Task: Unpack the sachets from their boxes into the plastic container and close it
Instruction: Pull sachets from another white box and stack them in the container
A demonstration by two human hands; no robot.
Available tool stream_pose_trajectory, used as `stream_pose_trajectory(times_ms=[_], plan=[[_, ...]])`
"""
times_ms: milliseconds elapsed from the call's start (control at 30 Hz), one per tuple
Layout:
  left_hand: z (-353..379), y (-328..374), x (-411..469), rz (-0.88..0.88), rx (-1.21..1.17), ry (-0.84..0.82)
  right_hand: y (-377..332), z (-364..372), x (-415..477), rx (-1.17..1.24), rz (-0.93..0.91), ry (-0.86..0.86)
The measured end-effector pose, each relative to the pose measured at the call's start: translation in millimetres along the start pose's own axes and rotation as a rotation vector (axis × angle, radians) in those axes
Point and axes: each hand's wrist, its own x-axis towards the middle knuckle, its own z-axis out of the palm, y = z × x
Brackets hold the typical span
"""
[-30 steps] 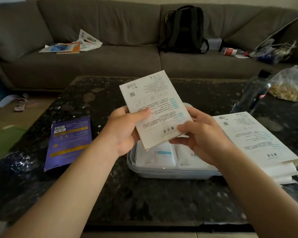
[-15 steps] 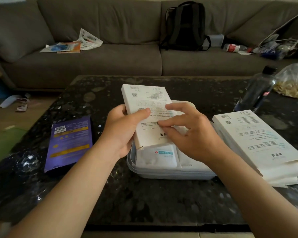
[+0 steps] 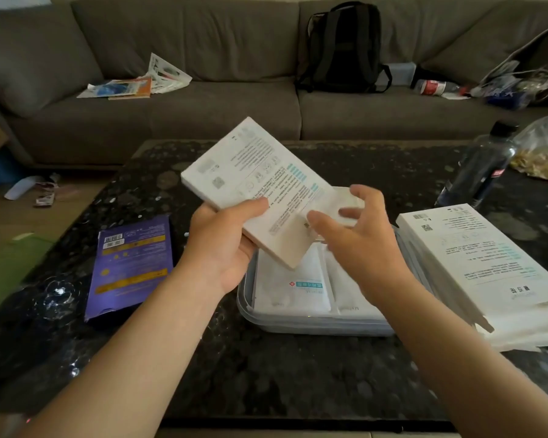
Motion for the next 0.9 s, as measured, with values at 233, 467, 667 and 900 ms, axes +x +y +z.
stream_pose_trajectory(times_ms=[233,467,667,900], plan=[[5,-23,-13,-0.022,0.018,-0.198,0,-3,3,0.307,0.118,-0.047],[1,-26,-13,-0.015,0.004,-0.244,-4,-13,5,0.217,0.012,-0.040],[-1,-27,-11,-0.004,-0.007,-0.251,-3,-15,6,0.221,-0.016,-0.061],[-2,-25,-10,0.009,-0.020,-0.266,-2,-21,9,0.265,0.006,-0.127]])
